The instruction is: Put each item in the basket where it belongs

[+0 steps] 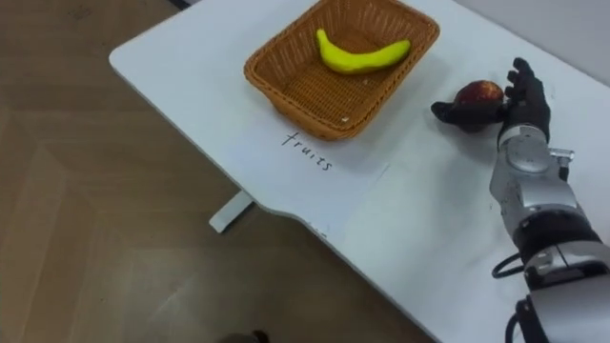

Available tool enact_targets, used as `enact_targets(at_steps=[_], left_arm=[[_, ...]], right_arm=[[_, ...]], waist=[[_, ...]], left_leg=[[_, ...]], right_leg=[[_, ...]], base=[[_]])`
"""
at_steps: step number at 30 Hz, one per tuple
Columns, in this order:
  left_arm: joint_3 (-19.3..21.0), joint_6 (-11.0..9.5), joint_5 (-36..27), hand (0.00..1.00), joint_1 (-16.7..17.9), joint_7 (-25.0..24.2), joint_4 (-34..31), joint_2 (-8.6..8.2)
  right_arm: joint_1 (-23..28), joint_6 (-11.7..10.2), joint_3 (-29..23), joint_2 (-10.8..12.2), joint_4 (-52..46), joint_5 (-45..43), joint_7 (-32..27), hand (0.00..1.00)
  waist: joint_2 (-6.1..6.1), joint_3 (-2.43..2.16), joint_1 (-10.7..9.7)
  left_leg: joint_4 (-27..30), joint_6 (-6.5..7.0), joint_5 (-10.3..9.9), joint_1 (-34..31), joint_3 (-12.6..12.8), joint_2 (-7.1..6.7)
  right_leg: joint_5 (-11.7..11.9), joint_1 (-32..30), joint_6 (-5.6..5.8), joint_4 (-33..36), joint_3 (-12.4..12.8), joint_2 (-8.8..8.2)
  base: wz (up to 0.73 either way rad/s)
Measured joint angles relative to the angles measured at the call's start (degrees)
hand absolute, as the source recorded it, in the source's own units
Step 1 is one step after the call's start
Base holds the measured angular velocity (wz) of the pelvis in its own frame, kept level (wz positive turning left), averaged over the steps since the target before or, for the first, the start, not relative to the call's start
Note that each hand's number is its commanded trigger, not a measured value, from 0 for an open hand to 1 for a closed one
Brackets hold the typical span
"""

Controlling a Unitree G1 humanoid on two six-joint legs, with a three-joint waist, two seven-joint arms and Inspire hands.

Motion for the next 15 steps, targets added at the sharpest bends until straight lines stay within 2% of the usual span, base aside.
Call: enact_targets(at_steps=[1, 2, 5, 10, 12, 15], left_arm=[[-0.4, 0.1, 0.0, 0.0, -0.5, 0.1, 0.0, 0.0], [-0.8, 0.1, 0.0, 0.0, -0.9, 0.1, 0.0, -0.04], [-1.4, 0.1, -0.2, 0.0, -1.2, 0.7, 0.0, -0.52], [-3.1, 0.2, -2.4, 0.0, -3.0, 2.7, 1.1, -1.87], [-3.5, 0.1, -2.4, 0.0, -3.5, 3.2, 0.9, -2.27], [-3.7, 0.1, -2.4, 0.0, -4.2, 4.4, 0.8, -2.33]], right_arm=[[0.0, -0.2, 0.0, -0.4, 0.0, 0.0, 0.0, 0.0], [-0.2, -0.4, 0.0, -0.7, 0.0, 0.0, 0.2, 0.0], [-0.6, -0.7, 0.0, -1.3, 0.2, 0.0, 1.0, 0.0], [-1.8, -2.1, -0.1, -1.3, 0.8, -2.4, 0.8, 0.0], [-2.8, -2.3, -0.1, -1.3, 0.9, -3.4, 0.6, 0.0], [-2.9, -2.9, 0.3, -1.3, 0.8, -5.0, -0.2, 0.0]], waist=[[0.24, 0.16, 0.1], [0.31, 0.2, 0.1], [0.47, 0.29, 0.0], [1.07, 0.69, 0.3], [1.49, 0.87, 0.2], [1.61, 0.8, 0.4]], left_leg=[[0.2, 0.0, 0.0, -0.3, 0.1, 0.04], [0.4, 0.0, 0.0, -0.9, 0.2, 0.02], [0.4, 0.06, 0.2, -1.6, 0.3, 0.05], [-0.5, 0.17, 0.7, -1.8, 1.1, 0.05], [-0.9, 0.24, 1.0, -2.0, 1.7, 0.1], [-1.2, 0.3, 1.2, -2.2, 2.6, 0.13]], right_leg=[[-0.1, -0.3, -0.01, 0.2, 0.0, -0.11], [-0.3, -1.0, -0.05, 0.8, 0.0, -0.61], [-0.3, -1.9, -0.03, 0.9, 0.1, -0.62], [0.0, -3.4, 0.2, 1.0, 1.2, -0.65], [0.5, -3.7, -0.16, 1.1, 1.8, -0.6], [0.4, -4.9, -0.18, 1.9, 2.9, -0.82]], base=[[0.0], [0.0], [-0.01], [-0.09], [-0.17], [-0.15]])
